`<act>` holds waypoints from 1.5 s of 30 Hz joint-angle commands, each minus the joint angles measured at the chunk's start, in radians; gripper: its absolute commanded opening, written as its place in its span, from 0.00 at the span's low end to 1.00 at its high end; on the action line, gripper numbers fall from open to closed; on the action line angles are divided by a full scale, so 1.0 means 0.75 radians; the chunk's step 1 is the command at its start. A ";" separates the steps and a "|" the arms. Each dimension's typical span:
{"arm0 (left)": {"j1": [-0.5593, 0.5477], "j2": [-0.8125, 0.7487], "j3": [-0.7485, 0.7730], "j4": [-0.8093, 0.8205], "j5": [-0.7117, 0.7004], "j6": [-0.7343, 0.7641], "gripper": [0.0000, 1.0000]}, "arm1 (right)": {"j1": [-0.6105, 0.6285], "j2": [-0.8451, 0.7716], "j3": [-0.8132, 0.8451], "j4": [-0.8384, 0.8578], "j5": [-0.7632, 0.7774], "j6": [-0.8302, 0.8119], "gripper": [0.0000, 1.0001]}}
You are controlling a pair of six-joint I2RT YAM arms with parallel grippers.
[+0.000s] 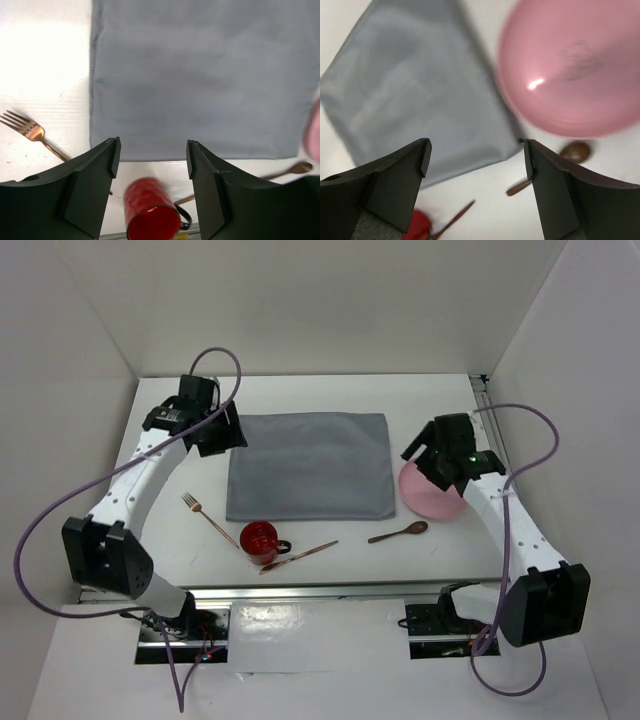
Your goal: Set the dinner table for one person
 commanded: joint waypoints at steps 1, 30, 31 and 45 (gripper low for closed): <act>-0.033 -0.107 0.042 -0.080 -0.035 0.051 0.72 | -0.161 -0.045 -0.117 -0.237 0.102 0.136 0.87; -0.154 -0.224 -0.066 -0.090 -0.004 0.076 0.77 | -0.446 0.220 -0.428 0.181 0.040 0.351 0.34; -0.154 -0.224 -0.054 -0.090 -0.004 0.076 0.77 | -0.446 0.190 -0.414 0.180 0.066 0.351 0.29; -0.168 -0.249 0.067 -0.162 -0.035 0.123 0.81 | -0.311 0.140 0.018 0.197 -0.060 -0.052 0.00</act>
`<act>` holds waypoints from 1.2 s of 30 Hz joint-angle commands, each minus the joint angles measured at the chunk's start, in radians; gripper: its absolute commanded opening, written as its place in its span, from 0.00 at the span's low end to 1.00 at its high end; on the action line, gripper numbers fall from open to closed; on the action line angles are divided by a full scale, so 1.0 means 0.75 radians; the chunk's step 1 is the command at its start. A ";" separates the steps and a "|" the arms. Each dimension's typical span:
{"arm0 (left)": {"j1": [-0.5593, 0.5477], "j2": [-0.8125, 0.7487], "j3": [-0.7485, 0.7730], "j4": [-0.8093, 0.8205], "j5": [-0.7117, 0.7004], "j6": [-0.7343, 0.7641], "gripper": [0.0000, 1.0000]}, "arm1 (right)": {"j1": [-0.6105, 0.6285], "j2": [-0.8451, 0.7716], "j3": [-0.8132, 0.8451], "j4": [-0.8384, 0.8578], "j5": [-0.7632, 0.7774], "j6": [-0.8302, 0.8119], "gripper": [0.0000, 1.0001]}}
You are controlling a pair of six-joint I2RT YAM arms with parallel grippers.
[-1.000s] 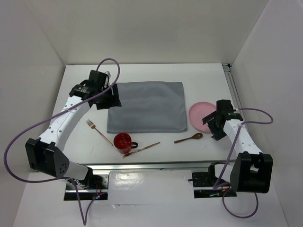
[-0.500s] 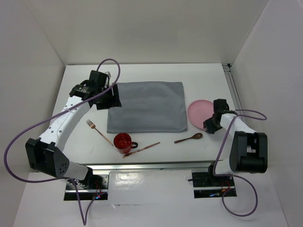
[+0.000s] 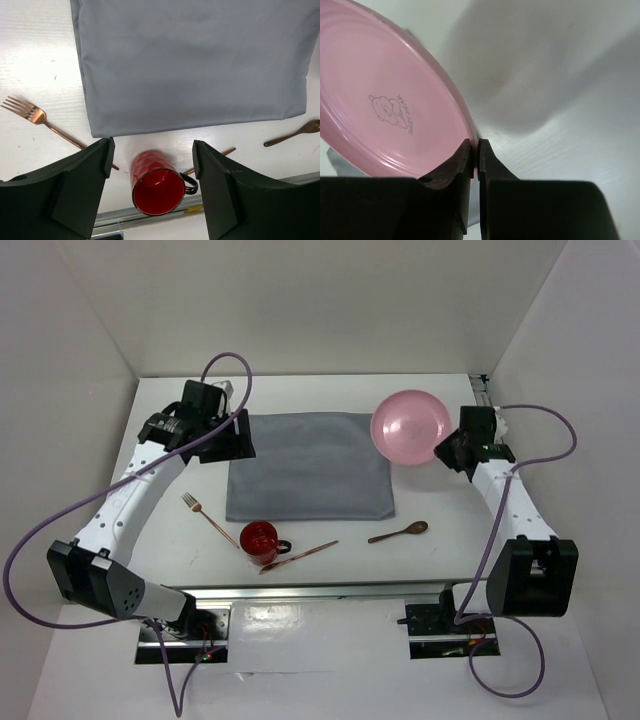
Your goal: Set the dinner table for one person
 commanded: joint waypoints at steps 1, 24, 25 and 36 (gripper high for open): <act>-0.004 -0.044 0.024 -0.020 -0.001 0.015 0.81 | 0.087 0.028 0.084 0.048 -0.058 -0.092 0.00; 0.137 -0.199 -0.100 -0.073 -0.057 -0.077 1.00 | 0.629 0.945 0.728 -0.009 -0.309 -0.090 0.00; 0.149 -0.199 -0.112 -0.073 -0.056 -0.077 1.00 | 0.629 0.963 0.728 -0.009 -0.295 -0.078 0.00; 0.149 -0.212 -0.113 -0.073 -0.040 -0.036 1.00 | 0.670 0.972 0.734 -0.032 -0.264 -0.112 0.57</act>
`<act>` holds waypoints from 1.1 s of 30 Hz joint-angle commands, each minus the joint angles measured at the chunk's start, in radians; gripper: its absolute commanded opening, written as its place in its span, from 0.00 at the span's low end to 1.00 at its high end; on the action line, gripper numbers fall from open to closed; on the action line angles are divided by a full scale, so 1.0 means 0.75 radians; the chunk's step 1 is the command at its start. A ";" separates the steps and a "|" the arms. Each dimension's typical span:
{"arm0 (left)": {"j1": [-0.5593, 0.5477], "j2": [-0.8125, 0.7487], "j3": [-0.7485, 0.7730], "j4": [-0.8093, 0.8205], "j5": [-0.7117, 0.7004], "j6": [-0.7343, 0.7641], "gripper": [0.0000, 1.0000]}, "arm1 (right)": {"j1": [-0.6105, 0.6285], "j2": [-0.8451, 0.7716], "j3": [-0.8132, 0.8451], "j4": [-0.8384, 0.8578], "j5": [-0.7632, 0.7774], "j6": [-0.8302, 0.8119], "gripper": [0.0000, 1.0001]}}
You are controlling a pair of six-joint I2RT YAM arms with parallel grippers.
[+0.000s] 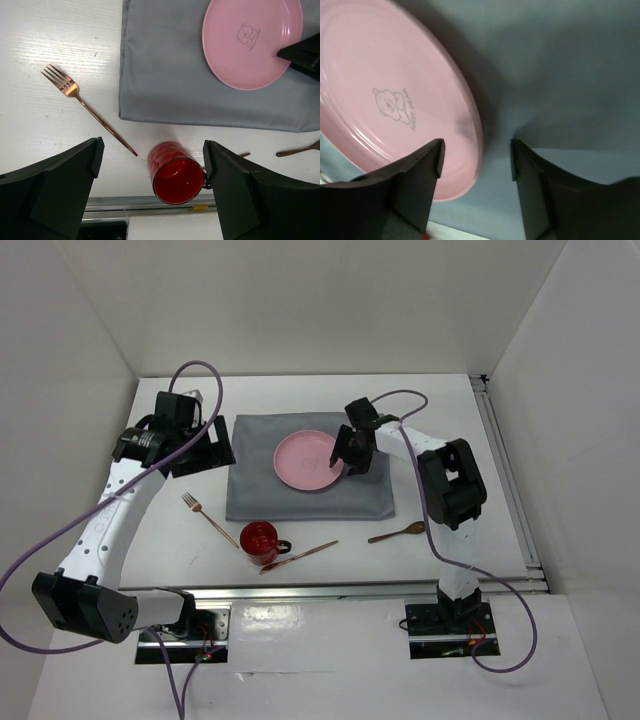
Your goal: Set the dinner table for one person
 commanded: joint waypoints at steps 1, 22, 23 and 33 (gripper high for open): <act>0.003 -0.037 0.016 -0.007 0.018 0.004 1.00 | 0.051 -0.065 0.093 -0.060 0.050 -0.034 0.69; 0.164 0.045 0.231 -0.138 -0.101 -0.073 1.00 | 0.736 -0.297 0.046 0.015 0.097 -0.681 0.85; 0.181 0.029 0.215 -0.138 -0.100 -0.073 1.00 | 0.736 -0.296 0.046 0.001 0.097 -0.695 0.85; 0.244 -0.016 0.119 -0.112 -0.060 -0.059 1.00 | 0.795 -0.170 0.046 0.042 0.052 -0.722 0.72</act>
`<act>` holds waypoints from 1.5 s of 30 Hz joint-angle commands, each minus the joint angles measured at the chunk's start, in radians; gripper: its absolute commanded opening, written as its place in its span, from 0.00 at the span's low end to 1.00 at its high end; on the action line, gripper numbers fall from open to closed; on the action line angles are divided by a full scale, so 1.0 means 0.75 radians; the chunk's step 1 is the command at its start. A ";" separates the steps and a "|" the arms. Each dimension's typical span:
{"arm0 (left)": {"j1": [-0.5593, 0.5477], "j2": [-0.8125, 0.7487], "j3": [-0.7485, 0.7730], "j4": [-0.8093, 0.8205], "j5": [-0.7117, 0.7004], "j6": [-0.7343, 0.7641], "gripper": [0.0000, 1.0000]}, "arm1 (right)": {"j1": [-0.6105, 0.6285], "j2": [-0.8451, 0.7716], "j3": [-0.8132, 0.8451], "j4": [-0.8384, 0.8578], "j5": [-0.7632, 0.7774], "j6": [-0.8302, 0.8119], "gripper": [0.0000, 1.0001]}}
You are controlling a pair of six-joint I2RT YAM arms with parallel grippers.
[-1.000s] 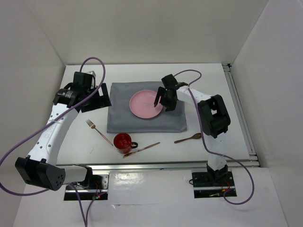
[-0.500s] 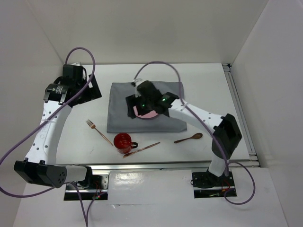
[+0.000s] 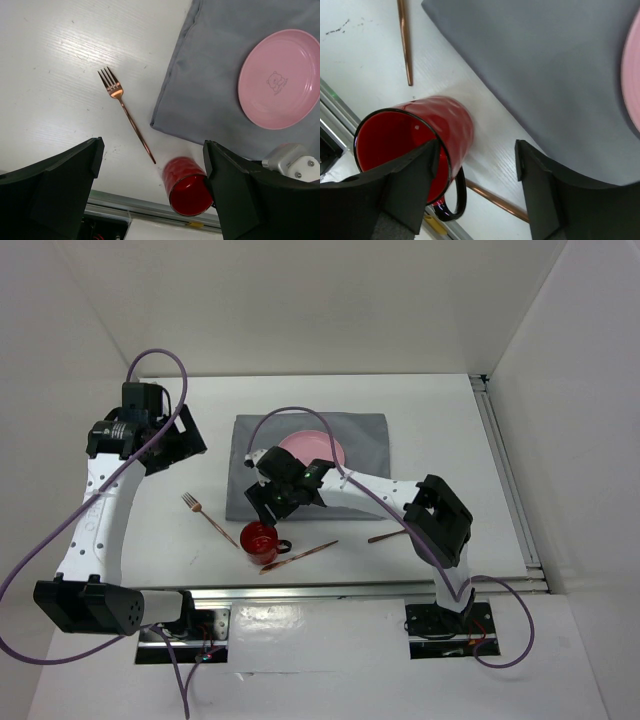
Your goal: Set the dinner table for one person
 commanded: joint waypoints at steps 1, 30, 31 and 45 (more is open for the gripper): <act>0.012 -0.040 -0.019 0.008 0.032 -0.006 1.00 | 0.038 0.056 0.044 0.033 -0.012 -0.046 0.70; 0.025 -0.064 -0.224 0.126 0.122 0.018 1.00 | -0.642 -0.030 0.444 -0.409 0.372 0.271 0.00; 0.025 -0.050 -0.224 0.126 0.122 0.018 1.00 | -0.687 0.006 0.463 -0.409 0.372 0.287 0.00; 0.025 -0.075 -0.426 0.194 0.167 -0.035 1.00 | -1.009 0.501 1.007 -0.476 0.378 0.312 0.00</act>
